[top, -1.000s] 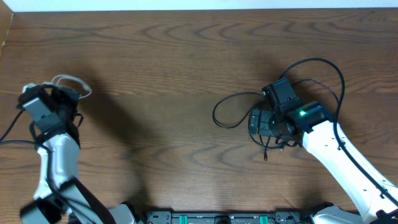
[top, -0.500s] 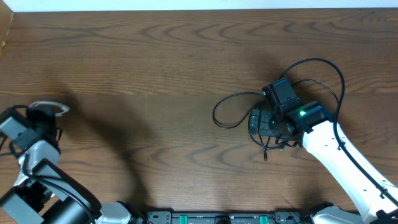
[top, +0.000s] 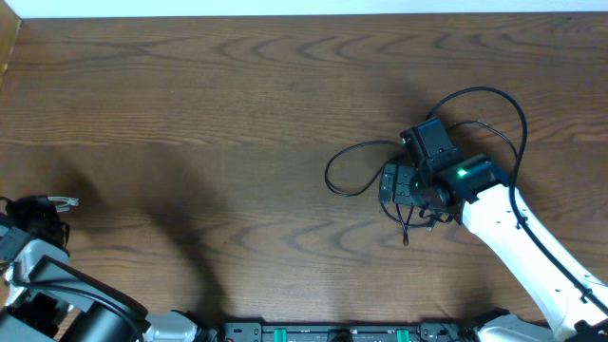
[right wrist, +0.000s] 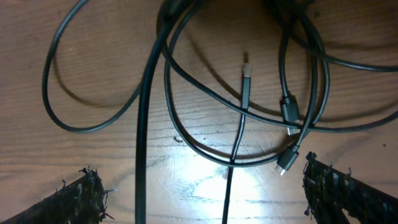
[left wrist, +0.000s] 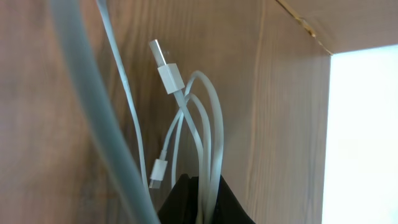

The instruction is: Untangle cables

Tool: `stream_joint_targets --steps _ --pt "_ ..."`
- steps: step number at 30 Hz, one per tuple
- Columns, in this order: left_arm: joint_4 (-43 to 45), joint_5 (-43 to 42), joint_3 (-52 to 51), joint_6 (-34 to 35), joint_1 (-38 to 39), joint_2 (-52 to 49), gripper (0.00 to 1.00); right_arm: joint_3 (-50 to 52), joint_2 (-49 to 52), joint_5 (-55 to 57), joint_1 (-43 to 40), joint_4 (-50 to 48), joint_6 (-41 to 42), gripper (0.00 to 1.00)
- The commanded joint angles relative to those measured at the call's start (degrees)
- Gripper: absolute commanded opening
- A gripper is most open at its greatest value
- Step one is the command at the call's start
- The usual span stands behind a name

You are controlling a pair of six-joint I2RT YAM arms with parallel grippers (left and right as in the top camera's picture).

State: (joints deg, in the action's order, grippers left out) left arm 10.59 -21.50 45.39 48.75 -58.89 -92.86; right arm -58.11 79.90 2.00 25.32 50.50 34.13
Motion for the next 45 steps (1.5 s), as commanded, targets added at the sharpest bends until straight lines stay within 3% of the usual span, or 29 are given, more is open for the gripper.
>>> stream_joint_targets --steps 1,11,14,21,26,29,30,35,40,45 --pt "3.1 -4.7 0.3 -4.2 0.7 -1.7 0.08 -0.2 0.0 0.8 0.3 -0.1 0.6 0.99" --pt "10.1 -9.0 0.3 -5.6 0.6 -7.4 0.09 -0.2 0.0 0.6 0.3 -0.1 0.6 0.99" --pt "10.1 -8.9 0.3 -5.6 0.6 -8.6 0.42 -0.2 0.0 0.6 0.3 -0.1 0.6 0.99" --pt "9.8 -9.0 0.3 -3.6 0.6 -8.9 0.44 -0.2 0.0 0.4 0.3 -0.2 1.2 0.99" --pt "1.2 -7.9 0.3 6.2 0.6 -8.9 0.73 -0.2 0.0 0.4 0.3 -0.1 1.6 0.99" --pt "-8.3 -5.4 0.3 14.7 0.6 -8.9 0.81 -0.2 0.0 0.4 0.3 -0.1 1.6 0.99" --pt "-10.4 -4.8 0.3 16.3 0.6 -8.9 0.92 -0.2 0.0 0.4 0.3 -0.1 1.6 0.99" --pt "-12.3 -5.6 0.3 19.1 0.6 -8.9 0.96 -0.2 0.0 0.2 0.3 0.0 1.6 0.99" --pt "-5.3 -14.9 0.3 20.0 0.6 -8.9 0.96 -0.2 0.0 0.2 0.3 0.0 1.6 0.99" --pt "13.7 -32.7 0.3 25.2 0.7 -8.8 0.96 -0.2 0.0 -0.2 0.3 -0.1 1.6 0.99"
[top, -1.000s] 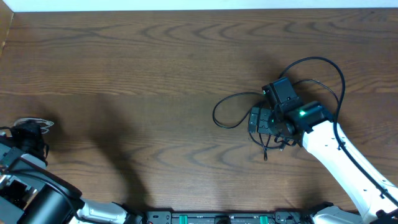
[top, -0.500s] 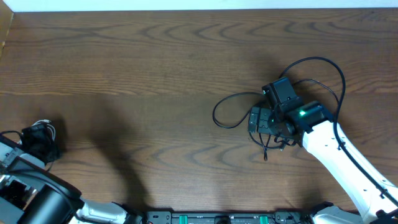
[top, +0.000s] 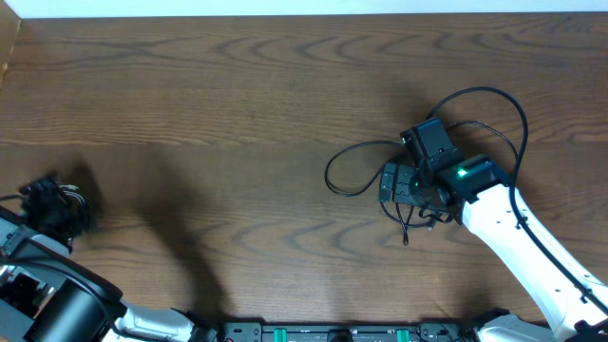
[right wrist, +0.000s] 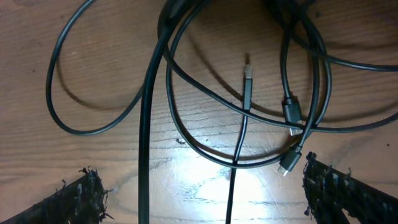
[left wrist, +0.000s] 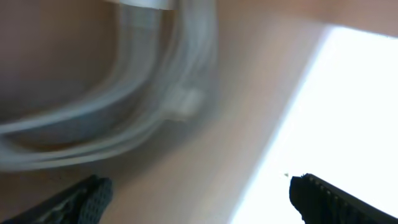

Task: Untangle cables
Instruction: 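Move both grippers back toward the black cable bundle at center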

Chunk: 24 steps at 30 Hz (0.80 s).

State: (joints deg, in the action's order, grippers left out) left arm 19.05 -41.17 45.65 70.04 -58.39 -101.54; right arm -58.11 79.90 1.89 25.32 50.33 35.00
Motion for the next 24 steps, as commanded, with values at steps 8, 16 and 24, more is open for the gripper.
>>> stream_joint_targets --steps 8,16,24 --pt "45.7 -24.8 0.1 17.3 5.0 4.6 0.96 -0.2 0.0 -1.0 0.3 0.0 0.8 0.99" --pt "53.4 -22.7 0.1 21.0 17.1 16.7 0.97 -0.2 0.0 -2.8 0.3 -0.4 0.8 0.99" --pt "53.2 -32.7 0.1 11.3 29.3 23.7 0.97 -0.2 0.0 -5.7 0.3 0.0 1.2 0.49"
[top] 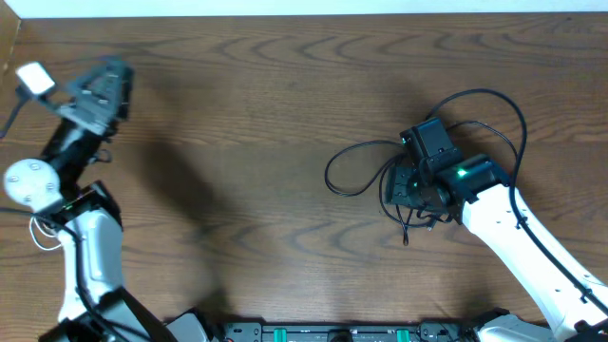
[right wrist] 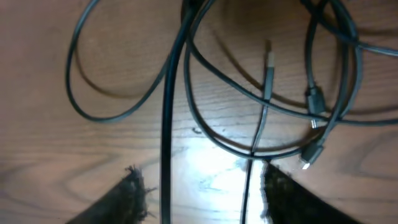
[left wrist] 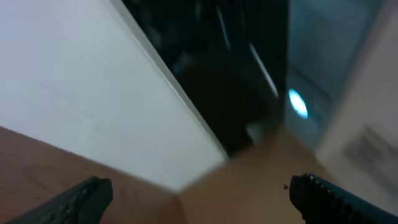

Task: Untangle cables
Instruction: 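Move both grippers back toward the black cable bundle at center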

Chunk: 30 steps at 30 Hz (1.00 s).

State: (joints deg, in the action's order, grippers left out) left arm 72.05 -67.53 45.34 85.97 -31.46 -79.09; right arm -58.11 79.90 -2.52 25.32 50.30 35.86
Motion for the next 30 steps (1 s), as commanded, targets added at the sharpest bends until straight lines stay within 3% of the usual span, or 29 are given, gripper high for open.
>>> stream_joint_targets --steps 1,3,8,10,15,21,28,30 --pt "0.2 -8.6 0.4 -5.4 3.6 1.4 0.97 -0.2 0.0 -1.3 0.3 -0.3 0.4 0.42" --pt "0.2 -12.2 0.2 -6.7 5.3 1.2 0.97 -0.2 0.0 -1.6 0.3 -1.0 0.5 0.3" --pt "0.2 -14.8 -2.4 -7.3 7.6 1.2 0.97 -0.2 0.0 -6.6 0.3 -3.6 0.5 0.15" --pt "0.2 -14.8 -3.5 -8.0 7.8 1.2 0.97 -0.2 0.0 -8.8 0.3 -4.5 0.5 0.01" --pt "0.2 -14.6 -5.3 -7.9 7.9 1.2 0.97 -0.2 0.0 -12.1 0.3 -7.5 -1.0 0.01" --pt "0.0 -13.9 -6.2 -7.7 10.6 1.2 0.97 -0.9 -3.0 -25.4 -0.2 -19.3 -7.7 0.01" --pt "-0.5 -10.1 -6.3 -10.1 17.8 1.2 0.97 -3.9 -13.2 -24.0 -3.8 -19.9 -12.2 0.01" --pt "-4.6 -9.1 -6.3 -13.1 19.7 1.2 0.97 -4.7 -16.3 -24.1 -5.6 -20.3 -12.6 0.01"
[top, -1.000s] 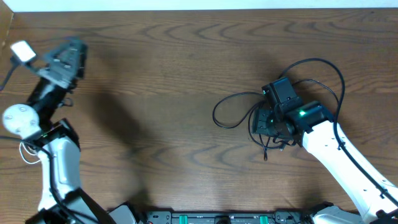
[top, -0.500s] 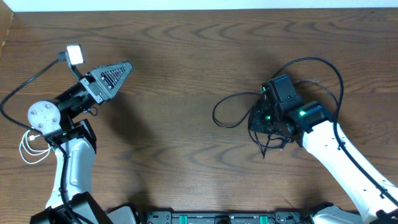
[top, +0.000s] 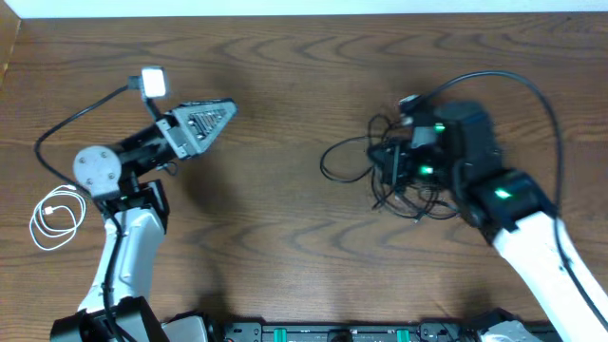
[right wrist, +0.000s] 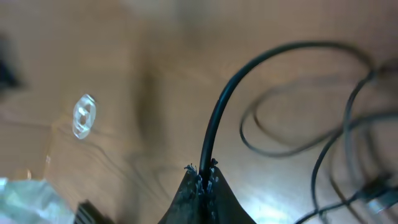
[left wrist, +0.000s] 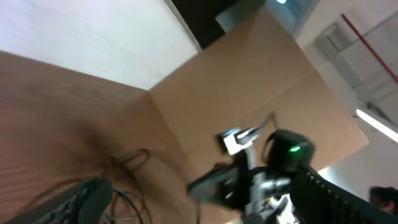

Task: Untangle cables
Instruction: 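Move both grippers back toward the black cable bundle at center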

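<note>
A tangle of black cable [top: 380,180] lies right of the table's middle, with one long loop [top: 532,90] arching off to the right. My right gripper [top: 392,163] is in that tangle. In the right wrist view it [right wrist: 202,177] is shut on one black strand [right wrist: 224,118], and more loops [right wrist: 298,124] lie beyond. A white cable [top: 52,214] lies coiled near the left edge. My left gripper [top: 202,117] hangs above the table left of centre, pointing right. It [left wrist: 200,186] is open and empty, facing the right arm [left wrist: 261,168].
The wooden table [top: 285,76] has a white strip along its far edge. A cardboard wall [left wrist: 261,74] stands behind the right arm in the left wrist view. The left arm's own thin cable [top: 76,119] loops out beside its wrist.
My right gripper has shut on a black strand and turned, and the tangle has shifted a little leftward. My left gripper has swung from the far left corner toward the table's middle, still open.
My left gripper first held the white cable at the left edge while my right stood open over the black tangle. Then the left was open over that cable. Then it was raised, the coil lying on the table. Now my right grips a black strand.
</note>
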Tool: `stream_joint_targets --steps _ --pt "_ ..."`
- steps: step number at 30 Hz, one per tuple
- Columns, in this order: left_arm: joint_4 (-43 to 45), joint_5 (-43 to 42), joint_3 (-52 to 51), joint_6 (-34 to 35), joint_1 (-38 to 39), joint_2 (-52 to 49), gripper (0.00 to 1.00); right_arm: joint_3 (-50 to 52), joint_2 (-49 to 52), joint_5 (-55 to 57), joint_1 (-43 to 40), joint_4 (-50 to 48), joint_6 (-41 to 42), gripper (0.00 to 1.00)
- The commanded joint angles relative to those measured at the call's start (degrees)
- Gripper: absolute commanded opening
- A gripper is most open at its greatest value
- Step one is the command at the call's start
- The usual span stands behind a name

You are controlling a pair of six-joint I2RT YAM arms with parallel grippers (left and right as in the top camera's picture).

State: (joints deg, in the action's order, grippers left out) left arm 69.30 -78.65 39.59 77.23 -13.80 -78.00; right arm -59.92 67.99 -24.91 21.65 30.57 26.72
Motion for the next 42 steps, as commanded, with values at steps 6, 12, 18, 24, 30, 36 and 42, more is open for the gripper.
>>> stream_joint_targets --steps 6,12,18,24,30,36,42 --pt "-30.1 13.5 -0.5 -23.4 8.2 0.2 0.97 -3.3 -12.2 -5.7 -6.4 -7.6 -3.4 0.01" --pt "-56.5 37.9 -0.5 -39.3 18.0 0.2 0.97 -3.3 -13.6 -5.0 -7.0 -7.7 -4.2 0.01" --pt "-56.7 38.8 -0.5 -46.5 27.3 0.5 0.97 -3.3 -11.8 -4.6 -7.1 -10.3 -4.1 0.01" --pt "-51.8 38.6 -0.5 -46.4 29.8 0.6 0.98 -4.4 -11.4 -21.5 -7.1 -20.0 -7.1 0.01" --pt "-50.3 38.7 -0.5 -33.9 29.8 0.5 0.98 -5.4 -11.4 -33.7 -7.1 -20.0 -9.2 0.01" --pt "-49.8 38.2 -0.5 -6.7 30.6 0.5 0.98 -5.4 -11.4 -40.8 -7.1 -18.0 -16.3 0.01" --pt "-44.3 38.4 -0.5 -43.9 35.5 0.5 0.98 -5.4 -11.4 -41.3 -7.1 -16.0 -17.1 0.01"
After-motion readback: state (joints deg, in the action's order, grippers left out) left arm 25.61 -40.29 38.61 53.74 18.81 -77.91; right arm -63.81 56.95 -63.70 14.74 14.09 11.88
